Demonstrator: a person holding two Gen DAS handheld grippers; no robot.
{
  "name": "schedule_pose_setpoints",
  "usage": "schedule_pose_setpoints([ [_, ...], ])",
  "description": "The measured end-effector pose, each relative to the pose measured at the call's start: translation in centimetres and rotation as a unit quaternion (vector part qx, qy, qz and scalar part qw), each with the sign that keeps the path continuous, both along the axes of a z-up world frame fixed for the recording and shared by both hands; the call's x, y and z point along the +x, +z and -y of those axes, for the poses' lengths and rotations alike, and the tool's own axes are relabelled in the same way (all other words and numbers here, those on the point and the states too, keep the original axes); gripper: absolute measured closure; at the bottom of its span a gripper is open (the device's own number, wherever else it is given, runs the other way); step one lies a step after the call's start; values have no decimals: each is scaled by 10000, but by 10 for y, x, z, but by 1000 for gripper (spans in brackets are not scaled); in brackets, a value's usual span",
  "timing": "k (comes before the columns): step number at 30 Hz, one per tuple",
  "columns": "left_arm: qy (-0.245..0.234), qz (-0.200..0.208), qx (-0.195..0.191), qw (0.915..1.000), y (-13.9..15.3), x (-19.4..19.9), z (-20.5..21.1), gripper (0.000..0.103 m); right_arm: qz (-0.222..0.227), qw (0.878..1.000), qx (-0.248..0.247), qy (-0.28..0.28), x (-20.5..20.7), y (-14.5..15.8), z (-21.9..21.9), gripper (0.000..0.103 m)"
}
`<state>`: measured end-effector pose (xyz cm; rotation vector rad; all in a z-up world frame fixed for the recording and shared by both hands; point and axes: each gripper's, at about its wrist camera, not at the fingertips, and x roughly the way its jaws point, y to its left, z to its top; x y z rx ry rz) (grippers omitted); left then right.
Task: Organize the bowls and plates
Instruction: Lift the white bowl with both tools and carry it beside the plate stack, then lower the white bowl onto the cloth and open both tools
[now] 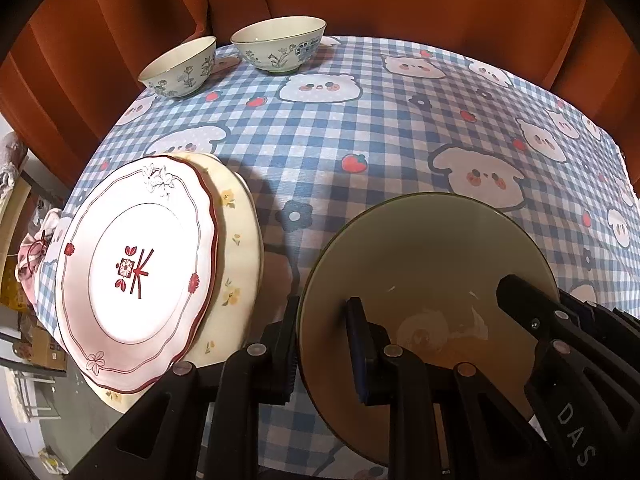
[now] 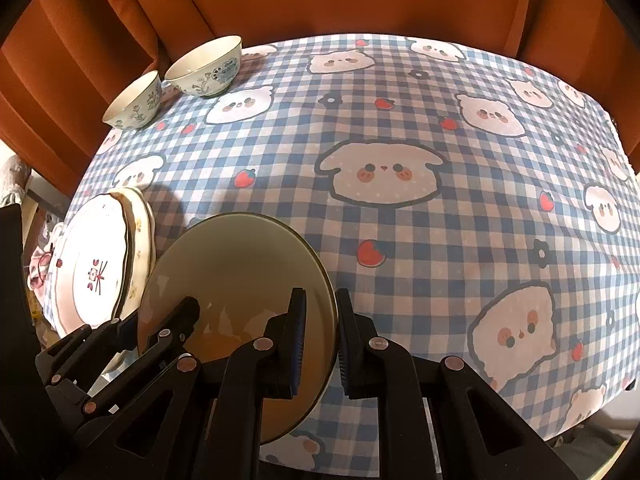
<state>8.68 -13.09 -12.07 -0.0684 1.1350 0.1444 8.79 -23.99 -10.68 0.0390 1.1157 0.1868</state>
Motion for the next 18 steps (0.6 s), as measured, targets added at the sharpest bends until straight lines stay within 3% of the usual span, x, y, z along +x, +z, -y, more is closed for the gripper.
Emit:
schedule_pose_setpoints([
  [4, -104, -15, -30, 9999, 2, -2, 5, 67, -43, 10000, 38, 9, 0, -2, 3, 86],
  [10, -52, -37, -58, 10000, 3, -5, 7, 58, -140, 9998, -14, -103, -1, -4, 10, 80],
  [13, -36, 36, -37, 10000, 6, -9, 7, 46, -23, 9999, -102, -137, -7, 2, 10, 69],
  [15, -17, 115, 11, 9999, 11, -12, 8, 43, 59, 9998, -157, -91, -10, 7, 8, 42],
  [18, -56, 297, 12, 9995, 22, -16, 8, 32, 323, 9992, -216, -135, -18, 19, 8, 33],
])
